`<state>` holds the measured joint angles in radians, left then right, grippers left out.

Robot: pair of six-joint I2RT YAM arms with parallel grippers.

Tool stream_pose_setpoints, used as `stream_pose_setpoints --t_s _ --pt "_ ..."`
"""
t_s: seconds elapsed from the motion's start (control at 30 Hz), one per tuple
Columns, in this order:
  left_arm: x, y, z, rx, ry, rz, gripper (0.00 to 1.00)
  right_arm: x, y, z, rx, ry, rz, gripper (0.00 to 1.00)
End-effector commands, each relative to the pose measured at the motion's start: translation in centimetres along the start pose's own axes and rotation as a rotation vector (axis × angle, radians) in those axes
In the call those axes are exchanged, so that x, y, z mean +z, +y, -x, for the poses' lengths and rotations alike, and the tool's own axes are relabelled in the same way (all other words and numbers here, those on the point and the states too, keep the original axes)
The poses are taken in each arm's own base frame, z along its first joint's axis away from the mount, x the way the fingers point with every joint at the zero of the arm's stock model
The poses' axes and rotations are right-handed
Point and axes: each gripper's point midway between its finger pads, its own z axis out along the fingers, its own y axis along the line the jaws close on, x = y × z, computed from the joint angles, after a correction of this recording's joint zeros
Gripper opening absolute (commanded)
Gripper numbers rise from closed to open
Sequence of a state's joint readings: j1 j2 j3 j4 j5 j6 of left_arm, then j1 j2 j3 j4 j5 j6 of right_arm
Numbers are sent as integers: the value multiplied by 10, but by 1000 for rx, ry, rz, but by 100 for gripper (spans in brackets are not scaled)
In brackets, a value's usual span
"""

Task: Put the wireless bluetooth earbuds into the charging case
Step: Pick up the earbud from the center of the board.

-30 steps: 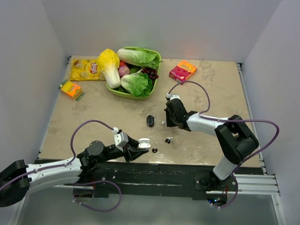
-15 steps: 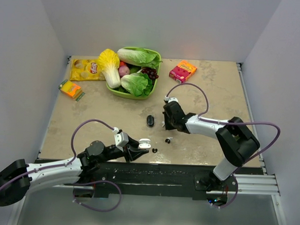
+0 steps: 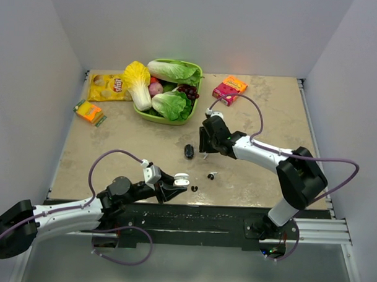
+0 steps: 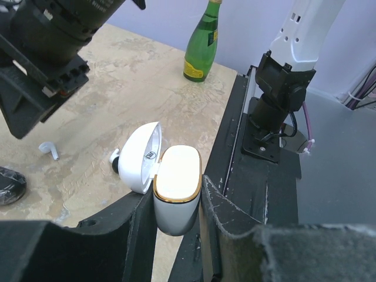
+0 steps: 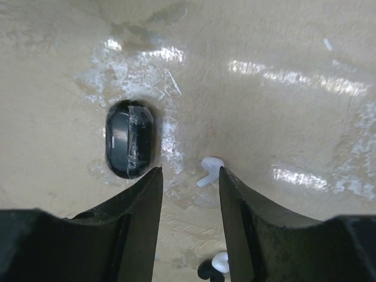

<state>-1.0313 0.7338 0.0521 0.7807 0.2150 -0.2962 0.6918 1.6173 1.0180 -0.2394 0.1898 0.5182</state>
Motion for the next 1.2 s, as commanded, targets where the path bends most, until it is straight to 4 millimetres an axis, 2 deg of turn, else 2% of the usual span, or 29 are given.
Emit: stream_pose_setpoints --t_s 0.0,0.27,0.67,1.17 --pt "1 -5 11 8 -53 -19 0 13 12 -11 120 46 23 46" --pt "-3 -5 13 19 -60 -18 0 23 3 -11 170 39 -42 46" --pt "-7 -7 13 18 -72 -24 0 37 -14 -28 147 82 -132 43" --pt "-7 -7 12 20 -70 -26 0 46 -22 -42 119 129 -172 37"
